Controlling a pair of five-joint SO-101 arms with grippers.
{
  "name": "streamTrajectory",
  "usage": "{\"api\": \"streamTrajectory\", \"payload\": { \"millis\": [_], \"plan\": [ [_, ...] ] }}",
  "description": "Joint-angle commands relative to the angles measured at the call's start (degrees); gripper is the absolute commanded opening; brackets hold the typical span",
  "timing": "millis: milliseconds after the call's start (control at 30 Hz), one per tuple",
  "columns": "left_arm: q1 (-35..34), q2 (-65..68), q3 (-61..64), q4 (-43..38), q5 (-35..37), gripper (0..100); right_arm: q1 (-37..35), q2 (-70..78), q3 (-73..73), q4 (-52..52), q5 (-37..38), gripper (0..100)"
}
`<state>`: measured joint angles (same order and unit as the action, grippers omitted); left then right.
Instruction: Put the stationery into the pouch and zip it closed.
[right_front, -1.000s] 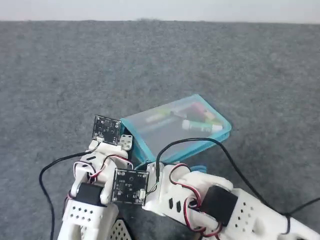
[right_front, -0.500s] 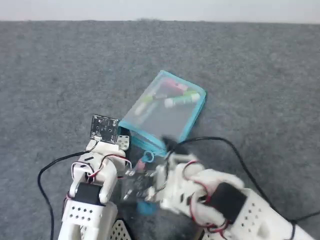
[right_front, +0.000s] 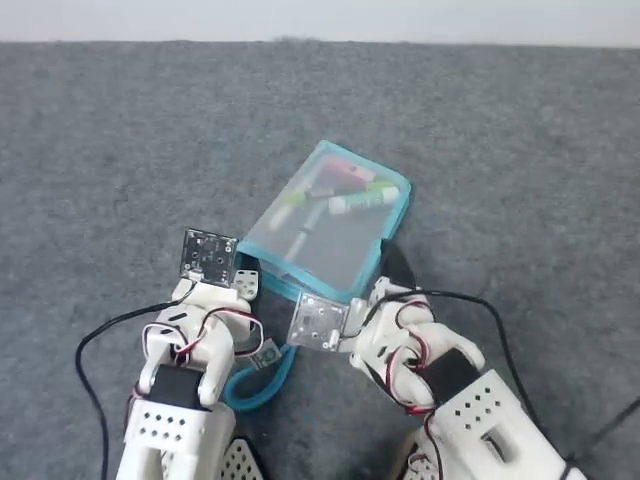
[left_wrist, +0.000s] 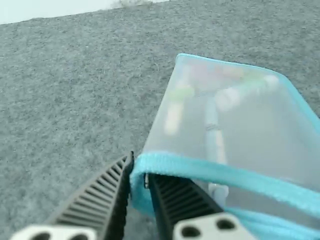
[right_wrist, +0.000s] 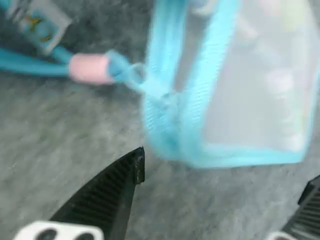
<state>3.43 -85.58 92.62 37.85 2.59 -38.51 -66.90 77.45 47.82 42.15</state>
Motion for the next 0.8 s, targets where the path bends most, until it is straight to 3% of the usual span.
{"api": "streamTrajectory", "payload": {
  "millis": [0,367,667,767],
  "plan": [
    [-0.18,-0.62,-4.53,0.62,-0.53,1,0.4,-1.01,0.09,-6.46,-0.97,45.3],
    [-0.18,-0.7,-4.18,0.7,-0.53,1,0.84,18.07,-7.74,-14.9,-1.93,44.4],
    [-0.62,-1.05,-2.95,0.44,-0.62,1,2.07,27.3,-18.64,-14.9,-6.77,2.3],
    [-0.62,-1.14,-3.03,0.44,-0.62,1,2.59,28.53,-19.6,-14.9,-7.21,1.0]
  ]
}}
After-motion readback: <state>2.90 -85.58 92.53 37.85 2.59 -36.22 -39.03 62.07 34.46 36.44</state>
